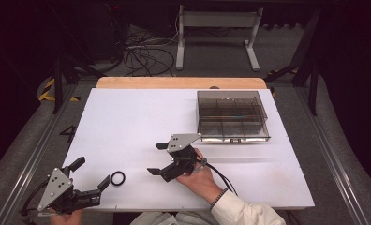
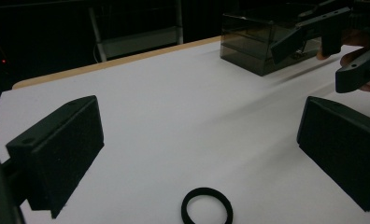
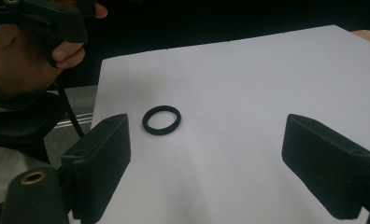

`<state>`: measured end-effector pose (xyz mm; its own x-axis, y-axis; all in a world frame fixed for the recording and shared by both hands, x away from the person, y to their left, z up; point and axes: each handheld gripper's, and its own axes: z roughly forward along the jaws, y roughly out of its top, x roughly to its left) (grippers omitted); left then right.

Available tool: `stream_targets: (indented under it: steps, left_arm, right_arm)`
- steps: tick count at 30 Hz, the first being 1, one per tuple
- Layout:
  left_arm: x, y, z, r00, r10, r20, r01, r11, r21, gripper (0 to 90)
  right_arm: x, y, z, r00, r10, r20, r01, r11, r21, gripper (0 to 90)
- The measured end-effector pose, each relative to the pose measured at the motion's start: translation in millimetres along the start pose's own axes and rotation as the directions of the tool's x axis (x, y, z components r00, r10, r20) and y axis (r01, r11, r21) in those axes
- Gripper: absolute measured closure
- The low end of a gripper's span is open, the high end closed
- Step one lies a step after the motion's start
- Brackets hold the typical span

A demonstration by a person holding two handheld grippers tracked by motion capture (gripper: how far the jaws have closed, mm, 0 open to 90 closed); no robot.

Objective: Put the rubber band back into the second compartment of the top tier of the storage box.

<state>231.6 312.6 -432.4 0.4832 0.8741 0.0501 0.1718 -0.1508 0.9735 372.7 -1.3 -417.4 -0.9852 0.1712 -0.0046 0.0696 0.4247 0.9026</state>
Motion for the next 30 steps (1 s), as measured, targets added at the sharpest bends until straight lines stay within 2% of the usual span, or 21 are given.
stream_targets:
  steps: [5,14,22,30]
  left_arm:
    - [-0.1,0.0,-0.5,1.0,0.003,-0.001,-0.003,1.0,-0.002,1.5]
    - [0.0,0.1,-0.5,1.0,0.002,-0.002,-0.002,1.0,-0.004,1.5]
    - [-0.4,0.0,-1.3,1.0,-0.001,-0.006,0.001,1.0,-0.005,1.5]
    - [-0.4,-1.1,-5.3,0.9998,-0.008,-0.016,0.008,1.0,-0.005,1.5]
  right_arm:
    - [1.9,-0.1,7.5,1.0,-0.003,-0.009,0.003,1.0,0.001,17.2]
    - [-2.4,-0.8,12.7,0.9968,0.05,-0.063,-0.051,0.999,-0.017,18.6]
    - [-1.1,-1.4,19.5,0.9979,0.041,-0.05,-0.042,0.999,-0.001,21.4]
    - [0.1,-0.8,41.3,0.998,0.041,-0.048,-0.039,0.998,0.048,33.2]
